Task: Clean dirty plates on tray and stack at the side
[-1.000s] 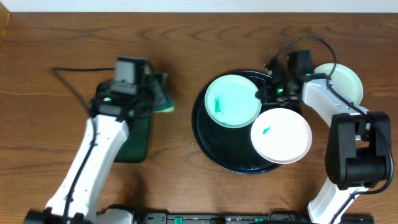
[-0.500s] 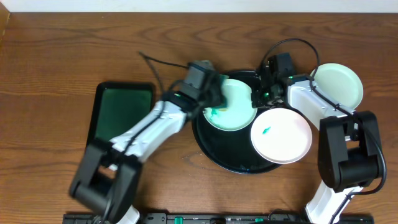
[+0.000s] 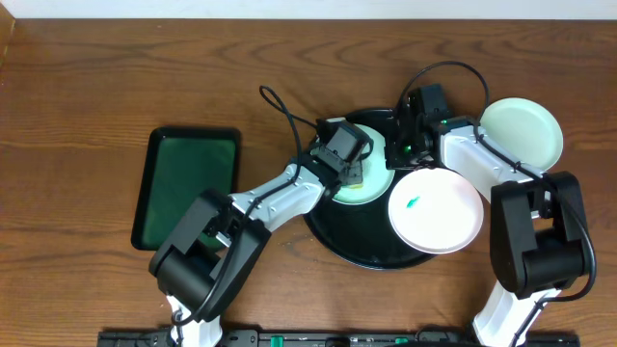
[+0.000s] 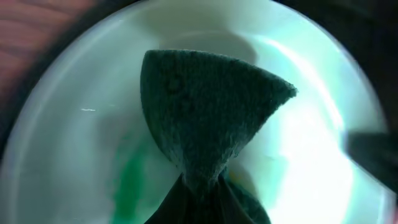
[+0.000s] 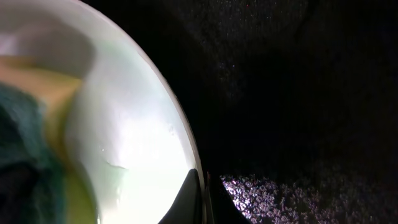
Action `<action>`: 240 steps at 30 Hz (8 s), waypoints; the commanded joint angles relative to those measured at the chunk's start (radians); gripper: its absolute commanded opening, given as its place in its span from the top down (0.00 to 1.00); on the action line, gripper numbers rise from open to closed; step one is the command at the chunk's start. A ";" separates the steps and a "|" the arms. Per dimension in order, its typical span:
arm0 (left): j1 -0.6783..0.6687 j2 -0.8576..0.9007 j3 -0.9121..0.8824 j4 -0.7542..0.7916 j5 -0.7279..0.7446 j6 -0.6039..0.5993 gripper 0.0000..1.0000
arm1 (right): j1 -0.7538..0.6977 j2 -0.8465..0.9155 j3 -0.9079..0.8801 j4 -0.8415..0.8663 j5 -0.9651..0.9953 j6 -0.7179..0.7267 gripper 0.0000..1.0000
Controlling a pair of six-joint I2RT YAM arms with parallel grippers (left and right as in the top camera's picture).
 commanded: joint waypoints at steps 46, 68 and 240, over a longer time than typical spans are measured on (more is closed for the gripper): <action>0.131 -0.027 0.005 -0.175 -0.532 0.048 0.93 | 0.009 -0.020 -0.003 0.000 0.021 0.009 0.99; 0.076 0.057 0.002 0.014 0.188 0.011 0.93 | 0.009 -0.020 -0.003 -0.001 0.035 0.002 0.99; 0.655 -0.494 0.001 -0.624 -0.124 0.032 0.93 | -0.115 -0.281 -0.197 -0.105 -0.072 0.121 0.99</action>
